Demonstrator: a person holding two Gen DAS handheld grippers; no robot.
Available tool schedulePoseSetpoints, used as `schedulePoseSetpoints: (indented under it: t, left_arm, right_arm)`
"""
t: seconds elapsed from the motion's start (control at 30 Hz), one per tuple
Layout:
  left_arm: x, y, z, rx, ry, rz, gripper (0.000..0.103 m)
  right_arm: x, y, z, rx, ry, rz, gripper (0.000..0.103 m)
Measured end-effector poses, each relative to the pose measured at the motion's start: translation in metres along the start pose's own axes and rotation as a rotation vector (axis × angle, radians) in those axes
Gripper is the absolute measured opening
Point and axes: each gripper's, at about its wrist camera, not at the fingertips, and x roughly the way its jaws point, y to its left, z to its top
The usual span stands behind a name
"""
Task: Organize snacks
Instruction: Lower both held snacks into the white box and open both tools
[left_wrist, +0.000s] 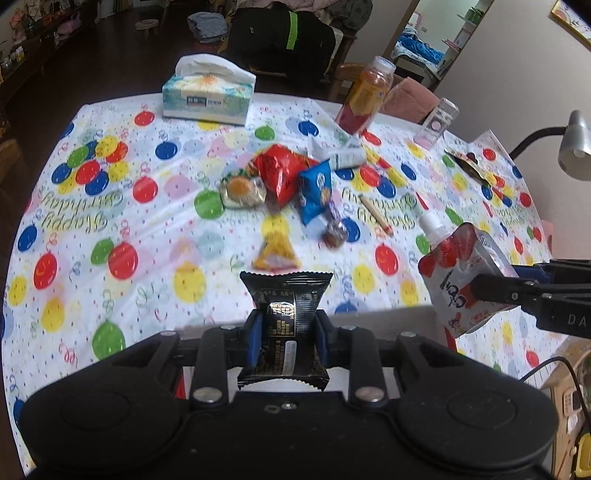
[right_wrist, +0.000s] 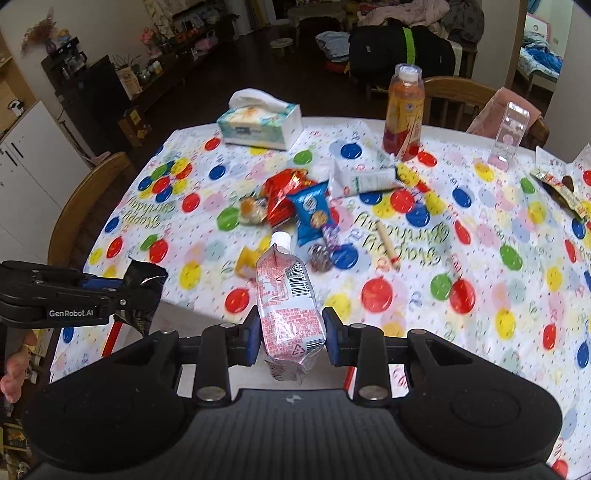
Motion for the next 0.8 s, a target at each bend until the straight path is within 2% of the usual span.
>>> schedulePoseSetpoints:
  t: [0.5, 0.8]
  left_arm:
    - [0.022, -0.004, -0.053, 0.023, 0.08, 0.006, 0.026]
    - [0.046, 0.002, -0.071, 0.021, 0.125, 0.03, 0.026]
  right_arm:
    - [0.027, 0.027, -0.064, -0.058, 0.087, 0.03, 0.034]
    - [0.053, 0.031, -0.085, -0.12, 0.124, -0.038, 0.034]
